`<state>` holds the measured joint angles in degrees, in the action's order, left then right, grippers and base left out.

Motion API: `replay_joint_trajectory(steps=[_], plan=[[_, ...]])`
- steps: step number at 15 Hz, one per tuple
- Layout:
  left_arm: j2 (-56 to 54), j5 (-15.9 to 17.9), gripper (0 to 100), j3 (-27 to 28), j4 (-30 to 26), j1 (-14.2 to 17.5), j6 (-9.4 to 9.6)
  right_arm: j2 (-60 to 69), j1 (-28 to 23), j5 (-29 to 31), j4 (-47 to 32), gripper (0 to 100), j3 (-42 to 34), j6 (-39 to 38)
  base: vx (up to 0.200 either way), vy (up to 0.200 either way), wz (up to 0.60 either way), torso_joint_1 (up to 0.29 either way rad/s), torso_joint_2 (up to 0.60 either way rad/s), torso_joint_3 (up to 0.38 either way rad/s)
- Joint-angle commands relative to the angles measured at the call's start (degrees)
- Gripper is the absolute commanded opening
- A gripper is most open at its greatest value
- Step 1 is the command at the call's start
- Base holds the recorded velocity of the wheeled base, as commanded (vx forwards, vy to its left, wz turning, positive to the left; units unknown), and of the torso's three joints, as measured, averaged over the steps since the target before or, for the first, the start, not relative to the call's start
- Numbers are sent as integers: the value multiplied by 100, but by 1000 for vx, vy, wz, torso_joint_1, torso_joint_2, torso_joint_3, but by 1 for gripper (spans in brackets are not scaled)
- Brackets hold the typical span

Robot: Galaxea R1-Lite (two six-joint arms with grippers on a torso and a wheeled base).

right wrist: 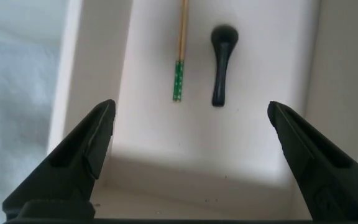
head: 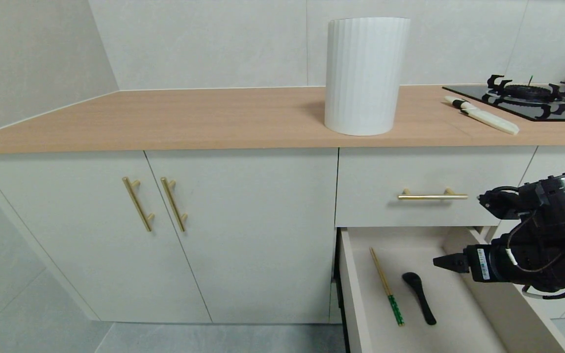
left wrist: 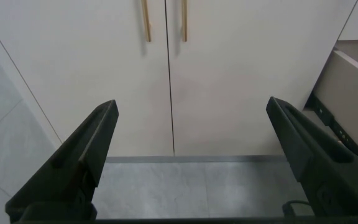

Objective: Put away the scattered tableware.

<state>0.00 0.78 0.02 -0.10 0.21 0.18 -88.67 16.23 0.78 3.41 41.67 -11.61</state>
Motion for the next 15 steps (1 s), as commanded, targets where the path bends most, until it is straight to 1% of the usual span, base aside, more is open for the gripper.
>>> replay_joint_trajectory(steps=[1,8,10,13,15], plan=[[9,1,100,6,1,-3,-9,122,21,1,1,100,-1,0,-200,0,0,2,-2,2],[9,-8,100,6,1,-3,-9,114,91,1,-139,100,-18,27,-200,0,0,0,2,0],[9,1,100,6,1,6,-9,131,126,-8,-297,100,-18,27,-200,0,0,2,7,0],[9,1,100,-2,1,6,-1,131,346,-16,-482,100,-115,44,0,0,0,0,0,0],[9,1,100,6,1,-3,-1,131,566,-148,-658,100,-220,220,0,0,0,0,0,0]])
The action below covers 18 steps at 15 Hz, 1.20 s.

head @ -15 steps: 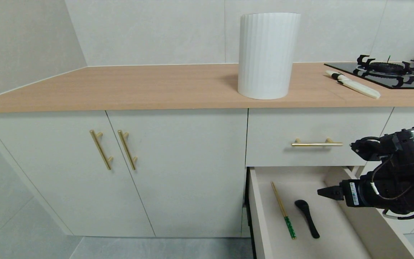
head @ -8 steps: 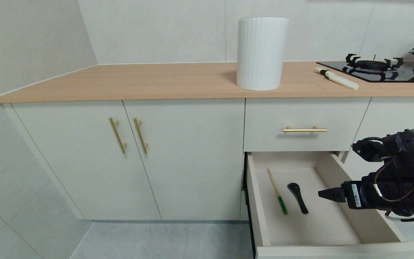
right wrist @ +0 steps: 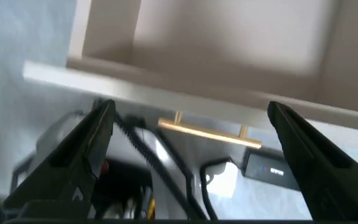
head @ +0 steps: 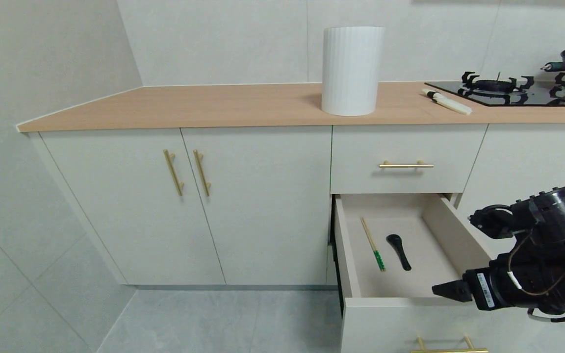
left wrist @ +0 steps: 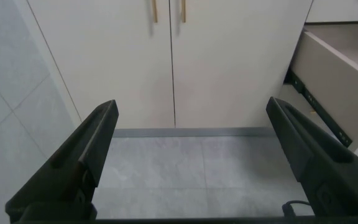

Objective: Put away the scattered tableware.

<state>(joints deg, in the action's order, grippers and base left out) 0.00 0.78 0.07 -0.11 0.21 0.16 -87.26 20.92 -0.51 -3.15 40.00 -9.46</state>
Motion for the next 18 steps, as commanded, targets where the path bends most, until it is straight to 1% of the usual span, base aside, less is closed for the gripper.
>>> replay_joint_trajectory(steps=[1,4,6,8,9,10,12,14,18], plan=[[9,1,100,1,2,-3,2,-19,228,-98,-125,100,-115,155,0,0,0,0,0,0],[9,-8,100,-7,2,-3,2,-89,510,-169,-441,100,-300,524,0,0,0,0,0,0],[9,1,100,1,2,-3,2,-309,589,-133,-591,100,-300,542,0,0,0,0,0,0],[9,1,100,1,2,-3,2,-661,589,-81,-573,100,-256,524,0,0,0,0,0,0],[9,1,100,1,2,-3,2,-801,589,-19,-564,100,-212,489,0,0,0,0,0,0],[9,1,100,-7,2,6,2,-951,580,192,-556,100,-150,445,0,0,0,0,0,0],[9,1,100,1,2,6,2,-1206,580,561,-556,100,26,41,0,0,0,0,0,0],[9,1,100,-7,2,-3,2,-1346,580,631,-556,100,210,-364,0,0,0,0,0,0],[9,1,100,-7,2,6,2,-1531,536,904,-520,100,439,-689,0,0,0,0,0,0]])
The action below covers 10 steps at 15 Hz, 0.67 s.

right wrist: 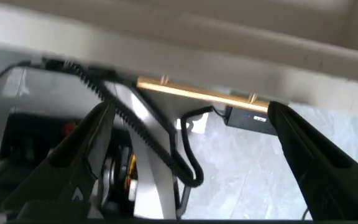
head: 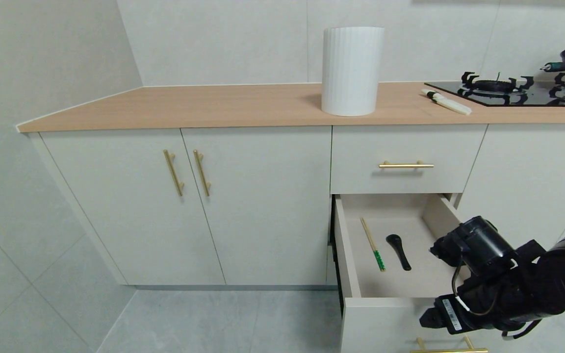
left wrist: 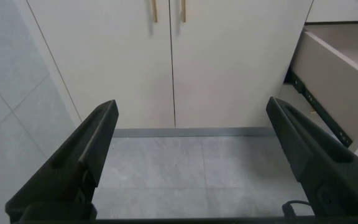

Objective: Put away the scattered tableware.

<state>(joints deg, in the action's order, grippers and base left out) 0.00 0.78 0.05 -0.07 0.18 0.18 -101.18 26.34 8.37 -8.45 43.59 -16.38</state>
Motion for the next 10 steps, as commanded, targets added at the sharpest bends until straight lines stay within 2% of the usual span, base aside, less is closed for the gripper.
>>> replay_joint_trajectory(steps=[1,5,10], plan=[[9,1,100,4,-1,8,-1,-200,-6,50,89,100,167,-163,0,0,0,0,0,0],[9,1,100,-5,-1,-1,-1,-508,-200,613,731,100,246,-392,0,0,0,0,0,0],[9,1,100,4,-1,8,-1,-982,-534,639,1689,100,272,-339,0,0,0,0,0,0]])
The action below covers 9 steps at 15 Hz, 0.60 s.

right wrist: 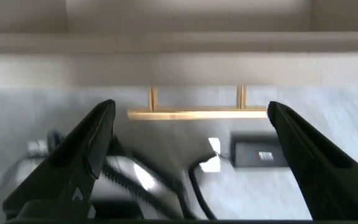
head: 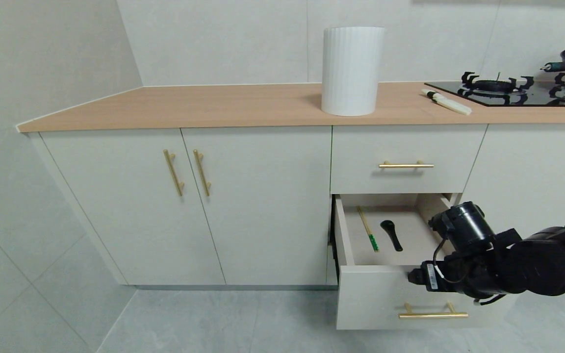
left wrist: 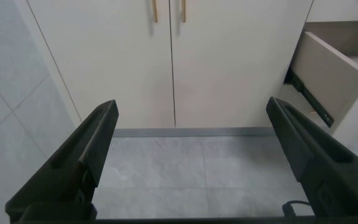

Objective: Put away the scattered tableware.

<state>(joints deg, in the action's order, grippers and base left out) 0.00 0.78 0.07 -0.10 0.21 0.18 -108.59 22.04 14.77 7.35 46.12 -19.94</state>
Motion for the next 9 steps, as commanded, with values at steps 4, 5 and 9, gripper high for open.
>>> replay_joint_trajectory(steps=[4,5,9], plan=[[9,1,100,1,1,6,-1,-795,-420,-1,416,100,547,52,0,0,0,0,0,0],[9,1,100,1,1,-3,-1,-927,-464,-1,416,100,750,87,0,0,0,0,0,0],[9,1,100,1,1,6,-1,-1498,-543,-1,495,100,1593,201,0,0,0,0,0,0]])
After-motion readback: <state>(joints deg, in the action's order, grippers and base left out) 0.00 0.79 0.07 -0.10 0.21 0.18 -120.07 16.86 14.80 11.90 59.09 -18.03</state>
